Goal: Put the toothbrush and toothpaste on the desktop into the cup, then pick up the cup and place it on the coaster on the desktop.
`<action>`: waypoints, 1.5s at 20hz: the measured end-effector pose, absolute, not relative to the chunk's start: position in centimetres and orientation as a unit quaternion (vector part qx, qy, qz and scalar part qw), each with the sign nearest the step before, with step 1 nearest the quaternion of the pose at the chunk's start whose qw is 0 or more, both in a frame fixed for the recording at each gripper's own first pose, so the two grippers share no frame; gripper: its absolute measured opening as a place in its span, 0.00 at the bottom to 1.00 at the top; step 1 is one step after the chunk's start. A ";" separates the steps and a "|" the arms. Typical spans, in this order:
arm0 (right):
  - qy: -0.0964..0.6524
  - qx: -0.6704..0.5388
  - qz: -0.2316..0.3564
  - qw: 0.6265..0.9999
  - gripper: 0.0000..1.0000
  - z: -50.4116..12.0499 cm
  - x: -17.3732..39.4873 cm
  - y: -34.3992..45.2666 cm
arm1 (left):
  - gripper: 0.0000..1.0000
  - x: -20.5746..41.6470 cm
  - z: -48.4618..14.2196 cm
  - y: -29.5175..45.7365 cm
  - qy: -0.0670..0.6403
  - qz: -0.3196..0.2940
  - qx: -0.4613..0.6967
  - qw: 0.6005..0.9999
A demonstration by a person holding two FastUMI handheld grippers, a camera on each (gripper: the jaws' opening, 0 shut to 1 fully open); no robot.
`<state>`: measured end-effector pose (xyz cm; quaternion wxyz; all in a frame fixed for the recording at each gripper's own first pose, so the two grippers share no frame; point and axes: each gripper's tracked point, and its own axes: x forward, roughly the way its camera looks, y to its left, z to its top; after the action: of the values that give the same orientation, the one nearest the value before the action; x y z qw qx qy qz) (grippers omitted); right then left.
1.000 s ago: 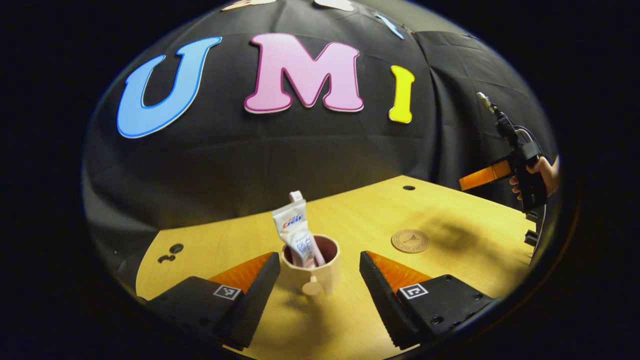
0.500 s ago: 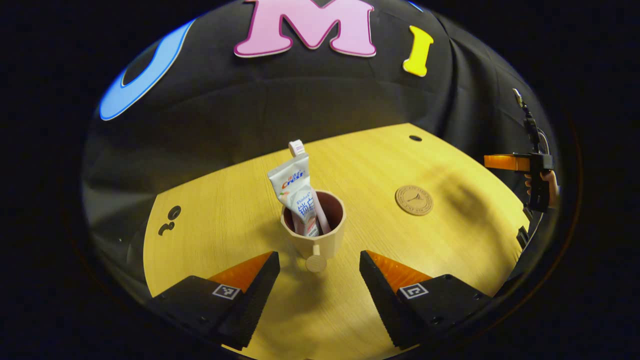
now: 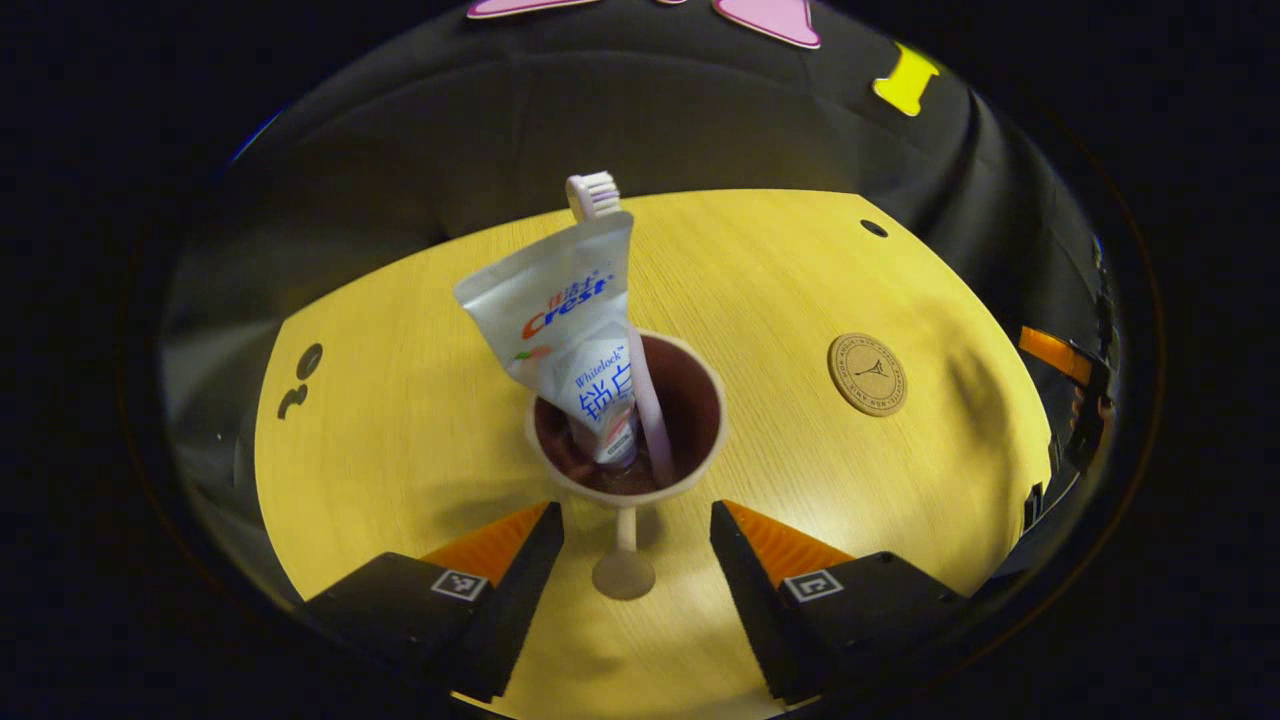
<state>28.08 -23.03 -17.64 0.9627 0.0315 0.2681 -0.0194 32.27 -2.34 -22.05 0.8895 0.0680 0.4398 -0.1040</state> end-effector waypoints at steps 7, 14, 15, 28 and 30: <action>0.281 0.023 -0.012 0.959 0.98 -18.6 27.2 -23.0 | 0.65 32.5 -23.3 -2.1 0.471 -0.101 0.082 0.872; 0.283 0.021 -0.002 0.959 0.98 -18.9 27.4 -21.9 | 0.31 32.1 -23.5 -1.9 0.484 -0.104 0.080 0.865; 0.284 0.020 0.000 0.959 0.98 -18.9 27.4 -21.7 | 0.35 32.1 -23.5 -1.9 0.484 -0.103 0.078 0.865; 0.282 0.018 -0.009 0.959 0.98 -18.6 26.9 -22.8 | 0.27 32.8 -19.0 -4.8 0.443 -0.124 0.107 0.882; 0.282 0.027 -0.010 0.959 0.98 -18.4 27.0 -22.6 | 0.27 33.6 -17.9 -7.2 0.429 -0.142 0.121 0.884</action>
<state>26.95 -22.60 -18.40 0.9591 0.0265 0.2817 -0.0098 33.58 -7.16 -17.95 0.8837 0.1210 0.4294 -0.1419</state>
